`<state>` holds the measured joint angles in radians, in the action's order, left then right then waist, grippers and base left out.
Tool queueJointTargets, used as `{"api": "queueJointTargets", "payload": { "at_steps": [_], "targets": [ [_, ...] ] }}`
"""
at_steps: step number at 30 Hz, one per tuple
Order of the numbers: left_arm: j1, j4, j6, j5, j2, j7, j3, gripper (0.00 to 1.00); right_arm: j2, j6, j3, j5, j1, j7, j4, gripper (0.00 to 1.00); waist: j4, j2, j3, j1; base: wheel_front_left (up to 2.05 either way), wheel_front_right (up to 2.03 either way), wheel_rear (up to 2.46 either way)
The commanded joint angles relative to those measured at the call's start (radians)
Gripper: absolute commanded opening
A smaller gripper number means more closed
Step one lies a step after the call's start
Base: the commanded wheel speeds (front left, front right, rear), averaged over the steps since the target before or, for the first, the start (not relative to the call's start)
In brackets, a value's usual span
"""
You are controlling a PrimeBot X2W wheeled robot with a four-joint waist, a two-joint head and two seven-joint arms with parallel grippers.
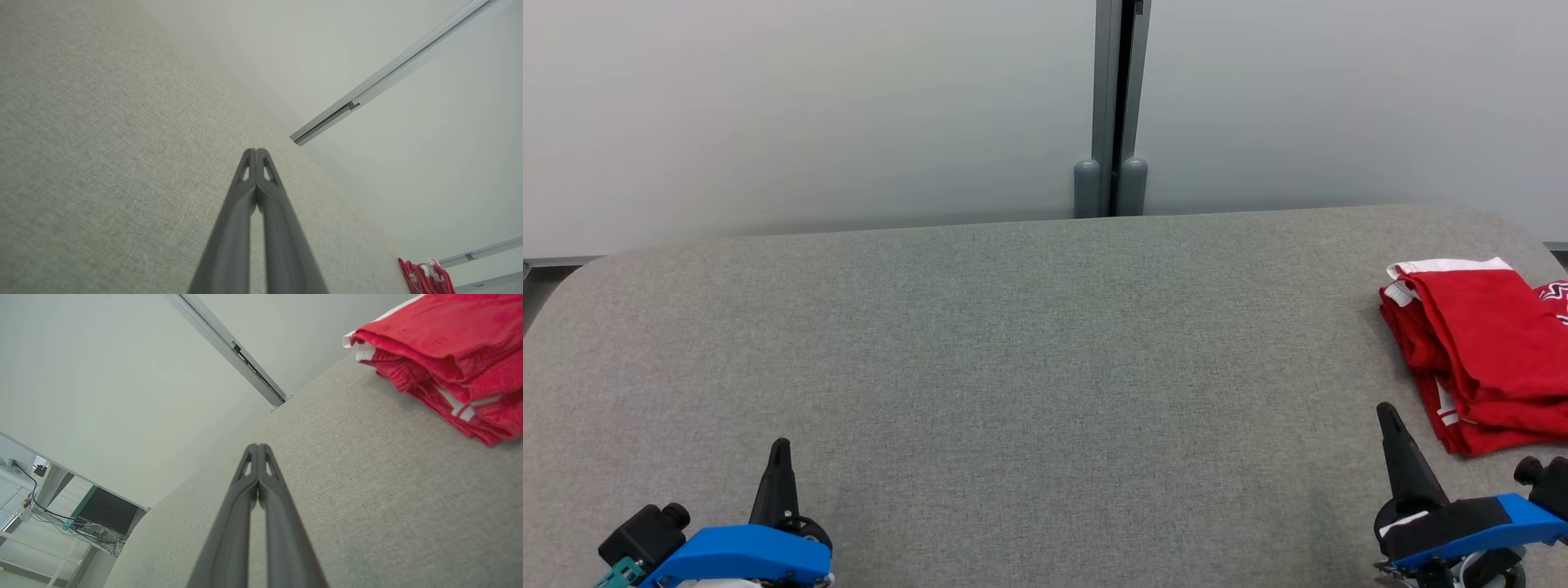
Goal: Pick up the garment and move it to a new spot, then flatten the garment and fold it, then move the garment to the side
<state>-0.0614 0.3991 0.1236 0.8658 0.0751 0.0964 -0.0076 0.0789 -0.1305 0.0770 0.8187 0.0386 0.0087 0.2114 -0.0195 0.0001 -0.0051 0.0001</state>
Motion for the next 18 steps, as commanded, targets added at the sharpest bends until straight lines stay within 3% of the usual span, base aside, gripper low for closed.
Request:
{"api": "queueJointTargets", "payload": {
  "at_steps": [1, 18],
  "targets": [
    [-0.026, -0.020, 0.004, 0.029, 0.002, -0.008, 0.011, 0.00, 0.001, 0.000, 0.006, 0.034, 0.029, 0.006, -0.007, 0.00, 0.000, -0.0001, 0.000, 0.0000, 0.00, 0.00, 0.00],
    [-0.035, -0.057, 0.006, 0.218, -0.005, -0.062, 0.042, 0.00, -0.007, 0.000, 0.015, 0.233, 0.043, 0.032, 0.003, 0.00, 0.004, -0.0001, 0.002, -0.0001, 0.00, 0.00, 0.00]
  ]
}}
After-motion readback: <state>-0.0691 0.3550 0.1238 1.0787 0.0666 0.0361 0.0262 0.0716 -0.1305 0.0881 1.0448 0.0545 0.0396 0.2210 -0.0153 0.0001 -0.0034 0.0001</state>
